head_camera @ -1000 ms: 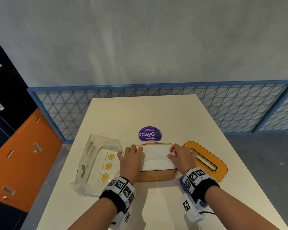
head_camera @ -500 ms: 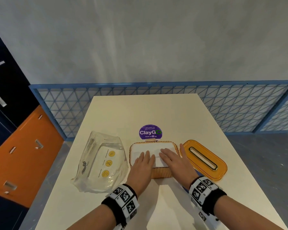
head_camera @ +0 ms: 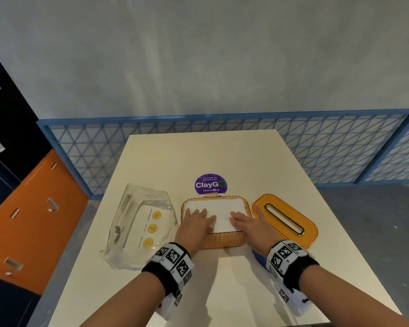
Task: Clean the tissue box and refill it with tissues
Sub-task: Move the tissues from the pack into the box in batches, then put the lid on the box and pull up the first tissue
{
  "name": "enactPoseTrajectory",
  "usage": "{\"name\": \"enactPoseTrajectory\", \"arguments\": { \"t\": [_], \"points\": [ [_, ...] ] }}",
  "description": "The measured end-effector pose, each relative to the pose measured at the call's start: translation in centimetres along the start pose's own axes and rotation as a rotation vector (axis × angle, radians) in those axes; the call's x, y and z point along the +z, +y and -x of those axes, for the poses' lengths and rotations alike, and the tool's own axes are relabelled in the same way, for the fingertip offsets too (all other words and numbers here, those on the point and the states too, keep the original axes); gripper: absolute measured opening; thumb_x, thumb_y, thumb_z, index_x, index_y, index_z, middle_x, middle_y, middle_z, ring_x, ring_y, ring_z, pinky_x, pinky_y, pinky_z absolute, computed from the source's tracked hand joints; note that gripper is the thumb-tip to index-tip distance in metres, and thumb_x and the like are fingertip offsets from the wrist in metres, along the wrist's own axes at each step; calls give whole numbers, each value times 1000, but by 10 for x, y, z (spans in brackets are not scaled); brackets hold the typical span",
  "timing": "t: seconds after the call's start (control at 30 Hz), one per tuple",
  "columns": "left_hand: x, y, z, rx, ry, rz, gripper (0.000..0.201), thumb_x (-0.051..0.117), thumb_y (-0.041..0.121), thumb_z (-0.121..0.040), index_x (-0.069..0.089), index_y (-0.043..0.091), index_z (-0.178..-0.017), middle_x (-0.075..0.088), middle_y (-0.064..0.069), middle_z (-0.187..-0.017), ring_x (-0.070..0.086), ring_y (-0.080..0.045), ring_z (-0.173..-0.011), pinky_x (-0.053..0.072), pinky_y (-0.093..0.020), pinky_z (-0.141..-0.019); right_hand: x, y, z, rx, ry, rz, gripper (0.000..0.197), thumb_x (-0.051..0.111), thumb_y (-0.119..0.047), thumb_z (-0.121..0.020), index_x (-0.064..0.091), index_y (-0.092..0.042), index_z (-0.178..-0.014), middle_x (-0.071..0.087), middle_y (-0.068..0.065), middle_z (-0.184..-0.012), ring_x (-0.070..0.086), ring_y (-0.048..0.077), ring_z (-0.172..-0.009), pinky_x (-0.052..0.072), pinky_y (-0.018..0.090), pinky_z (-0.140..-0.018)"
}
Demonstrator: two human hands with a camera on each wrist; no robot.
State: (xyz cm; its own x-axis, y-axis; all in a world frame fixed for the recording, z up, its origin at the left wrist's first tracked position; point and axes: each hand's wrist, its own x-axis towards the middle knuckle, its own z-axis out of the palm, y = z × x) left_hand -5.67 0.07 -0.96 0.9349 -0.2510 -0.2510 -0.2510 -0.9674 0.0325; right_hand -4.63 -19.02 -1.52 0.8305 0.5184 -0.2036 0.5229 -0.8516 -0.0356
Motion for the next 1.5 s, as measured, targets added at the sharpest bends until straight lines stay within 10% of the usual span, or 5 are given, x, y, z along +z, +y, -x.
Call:
{"name": "enactPoseTrajectory", "arguments": {
  "t": [0.17, 0.5, 0.8, 1.17, 1.5],
  "points": [
    [-4, -2, 7, 16, -49, 98, 50, 33, 14, -102, 22, 23, -150, 14, -5, -159, 15, -24, -147, 29, -36, -113, -4, 0, -5, 54, -47, -74, 46, 37, -17, -101, 31, -28, -145, 20, -7, -158, 25, 15, -145, -6, 55, -116],
    [-7, 3, 3, -25, -36, 105, 48, 38, 22, -101, 27, 27, -148, 29, -7, -153, 36, -23, -136, 41, -35, -104, -33, 4, -17, 76, -108, -82, 34, 47, -18, -96, 56, -28, -128, 39, -9, -150, 36, 18, -139, 4, 55, -116],
    [12, 2, -2, -58, 2, 132, 56, 34, 7, -101, 19, 30, -150, 15, -4, -159, 18, -22, -147, 36, -33, -111, 6, 46, 22, 284, 499, -446, 38, 49, -20, -96, 51, -12, -133, 54, 8, -136, 50, 21, -125, 36, 29, -106],
    [18, 1, -6, -59, 53, 163, 50, 33, 15, -103, 25, 36, -147, 20, -6, -157, 25, -23, -143, 38, -34, -106, 51, 123, 8, 740, -143, -222, 112, 67, -66, -67, 3, -25, -150, 21, 14, -152, 24, 35, -140, 28, 55, -111],
    [16, 3, -3, -80, 47, 226, 47, 31, 19, -103, 28, 36, -146, 19, -3, -158, 22, -21, -145, 35, -33, -109, 43, 135, -13, 692, -231, -230, 126, 74, -60, -61, -10, -25, -149, 25, 20, -145, 29, 39, -134, 36, 54, -107]
  ]
}}
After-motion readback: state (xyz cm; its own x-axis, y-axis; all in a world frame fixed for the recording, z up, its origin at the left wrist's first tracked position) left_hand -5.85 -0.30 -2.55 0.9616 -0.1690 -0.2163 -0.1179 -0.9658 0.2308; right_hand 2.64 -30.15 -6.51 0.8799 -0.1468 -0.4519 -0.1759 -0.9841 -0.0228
